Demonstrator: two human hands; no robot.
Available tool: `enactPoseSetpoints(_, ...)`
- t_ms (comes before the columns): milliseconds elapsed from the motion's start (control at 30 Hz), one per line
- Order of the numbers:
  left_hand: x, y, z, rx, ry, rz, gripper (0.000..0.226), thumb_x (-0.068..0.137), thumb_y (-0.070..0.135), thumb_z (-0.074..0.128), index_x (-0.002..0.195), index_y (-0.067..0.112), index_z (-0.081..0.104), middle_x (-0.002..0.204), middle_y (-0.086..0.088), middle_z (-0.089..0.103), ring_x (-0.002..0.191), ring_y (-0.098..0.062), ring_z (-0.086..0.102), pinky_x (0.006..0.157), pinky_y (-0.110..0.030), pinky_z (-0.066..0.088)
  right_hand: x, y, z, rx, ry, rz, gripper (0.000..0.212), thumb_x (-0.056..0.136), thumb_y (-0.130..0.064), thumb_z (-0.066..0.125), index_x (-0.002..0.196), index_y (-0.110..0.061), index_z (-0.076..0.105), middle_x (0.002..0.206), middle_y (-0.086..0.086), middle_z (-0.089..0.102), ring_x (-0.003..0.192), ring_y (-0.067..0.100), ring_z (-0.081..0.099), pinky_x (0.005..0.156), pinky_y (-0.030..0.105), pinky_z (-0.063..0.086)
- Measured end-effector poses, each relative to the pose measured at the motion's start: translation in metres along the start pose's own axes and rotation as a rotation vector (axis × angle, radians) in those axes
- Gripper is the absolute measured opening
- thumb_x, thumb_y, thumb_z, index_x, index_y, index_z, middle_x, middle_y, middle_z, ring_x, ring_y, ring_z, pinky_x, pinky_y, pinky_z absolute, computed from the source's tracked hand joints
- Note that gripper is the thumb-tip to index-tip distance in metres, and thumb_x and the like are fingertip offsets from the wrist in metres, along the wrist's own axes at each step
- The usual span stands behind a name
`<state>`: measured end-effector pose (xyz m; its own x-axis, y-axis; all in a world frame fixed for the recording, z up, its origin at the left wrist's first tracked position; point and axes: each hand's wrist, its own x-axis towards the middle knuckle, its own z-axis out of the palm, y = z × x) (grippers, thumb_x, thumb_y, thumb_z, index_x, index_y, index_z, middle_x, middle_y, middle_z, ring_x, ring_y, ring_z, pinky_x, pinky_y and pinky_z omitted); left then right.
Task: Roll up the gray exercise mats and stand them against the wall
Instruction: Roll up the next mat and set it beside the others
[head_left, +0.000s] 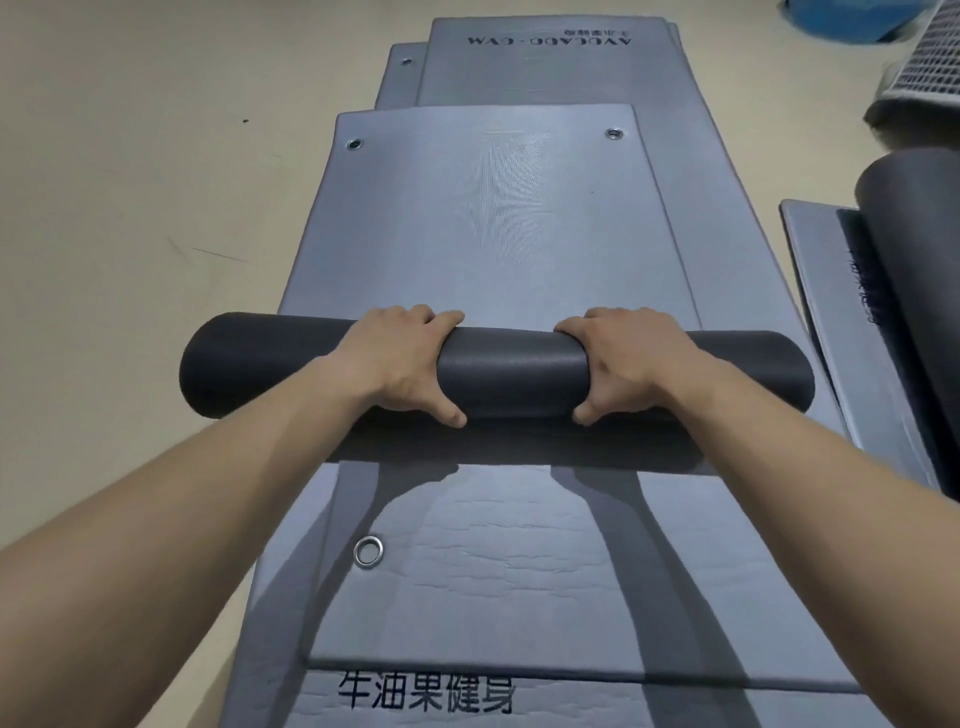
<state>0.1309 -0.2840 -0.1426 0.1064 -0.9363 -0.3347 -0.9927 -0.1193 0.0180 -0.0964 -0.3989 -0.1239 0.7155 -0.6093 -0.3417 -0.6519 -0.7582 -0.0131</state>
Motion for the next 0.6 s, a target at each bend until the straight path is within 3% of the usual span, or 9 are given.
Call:
enactPoseSetpoints(100,-0.030,0.015,0.012,0.061,0.183,-0.049,0.122,0.055,0.093,0.064,0.154,0.029,0.032,0.145,0.000,0.052,0.122,-0.026,0.056,0.107,-0.044,0.044,-0.005,0.000,-0.015,0.143,-0.193,0.009,0.079,0.055,-0.059,0.089,0.125,-0.036,0.060,0.103,-0.011,0.067,0.094,0.018,0.063,0.080,0.035,0.054)
enactPoseSetpoints(167,-0.035,0.016,0.012,0.039,0.182,-0.049,0.116,0.053,0.096,0.063,0.146,0.030,0.042,0.135,0.005,0.058,0.114,-0.022,0.060,0.097,-0.040,0.049,-0.008,0.003,-0.018,0.243,-0.255,0.024,0.081,0.055,-0.056,0.092,0.127,-0.034,0.062,0.107,-0.010,0.069,0.098,0.018,0.064,0.086,0.036,0.054)
enactPoseSetpoints(233,-0.027,0.012,0.001,-0.005,0.126,-0.033,0.111,0.051,0.096,0.064,0.141,0.032,0.048,0.125,0.008,0.063,0.106,-0.020,0.062,0.088,-0.039,0.054,-0.014,0.001,-0.011,0.221,-0.161,0.048,0.098,0.055,-0.065,0.088,0.141,-0.036,0.053,0.124,-0.009,0.065,0.112,0.021,0.062,0.095,0.039,0.051)
enactPoseSetpoints(333,-0.001,0.001,-0.022,-0.101,-0.016,-0.022,0.105,0.050,0.094,0.070,0.134,0.034,0.053,0.114,0.009,0.066,0.098,-0.019,0.062,0.084,-0.039,0.055,-0.030,-0.015,0.017,0.008,0.211,0.147,0.121,0.053,-0.080,0.080,0.153,-0.032,0.033,0.143,0.000,0.052,0.126,0.029,0.053,0.107,0.050,0.041)
enactPoseSetpoints(433,0.019,-0.003,-0.029,-0.107,-0.068,-0.046,0.110,0.051,0.094,0.070,0.141,0.034,0.047,0.123,0.006,0.065,0.106,-0.023,0.061,0.092,-0.042,0.053,-0.027,-0.020,0.033,-0.094,0.286,0.163,0.127,0.046,-0.086,0.077,0.150,-0.028,0.031,0.142,0.004,0.051,0.126,0.032,0.051,0.110,0.055,0.034)
enactPoseSetpoints(533,0.012,-0.006,-0.008,-0.029,0.222,-0.096,0.118,0.058,0.099,0.055,0.153,0.032,0.034,0.146,-0.003,0.050,0.128,-0.030,0.051,0.109,-0.048,0.040,0.007,0.000,0.010,0.030,0.167,0.138,0.130,0.043,-0.090,0.074,0.152,-0.032,0.033,0.145,0.000,0.051,0.129,0.029,0.050,0.109,0.051,0.036)
enactPoseSetpoints(600,0.007,-0.010,0.010,0.097,0.310,-0.076,0.127,0.057,0.100,0.050,0.157,0.030,0.020,0.155,-0.008,0.036,0.140,-0.034,0.037,0.118,-0.052,0.028,0.025,0.011,-0.001,0.091,0.110,0.099,0.135,0.039,-0.091,0.073,0.155,-0.036,0.032,0.150,-0.001,0.047,0.135,0.029,0.045,0.110,0.052,0.036)
